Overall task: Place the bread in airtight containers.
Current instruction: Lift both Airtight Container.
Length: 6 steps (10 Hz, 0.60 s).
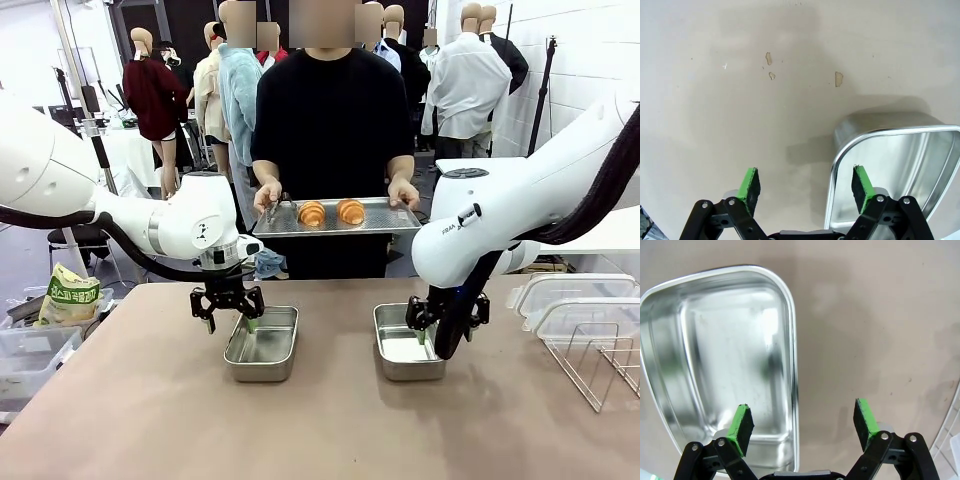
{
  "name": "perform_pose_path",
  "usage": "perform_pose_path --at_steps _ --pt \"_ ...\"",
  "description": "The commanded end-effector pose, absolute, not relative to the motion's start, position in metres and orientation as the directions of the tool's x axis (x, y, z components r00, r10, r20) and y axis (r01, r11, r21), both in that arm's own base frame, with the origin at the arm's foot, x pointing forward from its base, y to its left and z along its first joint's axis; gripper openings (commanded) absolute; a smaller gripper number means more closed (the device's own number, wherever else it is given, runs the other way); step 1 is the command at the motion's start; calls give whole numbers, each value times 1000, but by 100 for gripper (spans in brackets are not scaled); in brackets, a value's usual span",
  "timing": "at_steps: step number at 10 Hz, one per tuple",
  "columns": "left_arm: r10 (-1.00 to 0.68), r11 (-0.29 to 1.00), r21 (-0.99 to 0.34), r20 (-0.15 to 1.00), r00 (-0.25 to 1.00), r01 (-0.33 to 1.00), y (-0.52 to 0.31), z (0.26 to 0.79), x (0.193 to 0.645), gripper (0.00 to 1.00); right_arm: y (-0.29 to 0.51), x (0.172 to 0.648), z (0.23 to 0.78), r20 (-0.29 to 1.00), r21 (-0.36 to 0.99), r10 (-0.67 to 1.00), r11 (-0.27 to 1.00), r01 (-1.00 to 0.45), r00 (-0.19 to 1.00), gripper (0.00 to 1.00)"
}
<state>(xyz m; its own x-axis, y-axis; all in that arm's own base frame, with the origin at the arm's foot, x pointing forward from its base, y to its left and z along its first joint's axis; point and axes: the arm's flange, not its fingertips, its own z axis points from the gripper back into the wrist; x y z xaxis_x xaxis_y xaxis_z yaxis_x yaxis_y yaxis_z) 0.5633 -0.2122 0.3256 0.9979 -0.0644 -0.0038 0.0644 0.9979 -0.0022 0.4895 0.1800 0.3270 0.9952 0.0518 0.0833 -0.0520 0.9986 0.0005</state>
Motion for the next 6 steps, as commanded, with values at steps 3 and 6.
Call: perform_pose_path --at_steps 3,6 --pt "-48 999 -24 -15 999 48 -208 325 557 47 180 506 315 109 -15 35 999 -34 993 75" --pt "-55 998 -23 -11 998 54 -208 325 558 0 180 507 311 95 -12 33 999 -32 995 18"
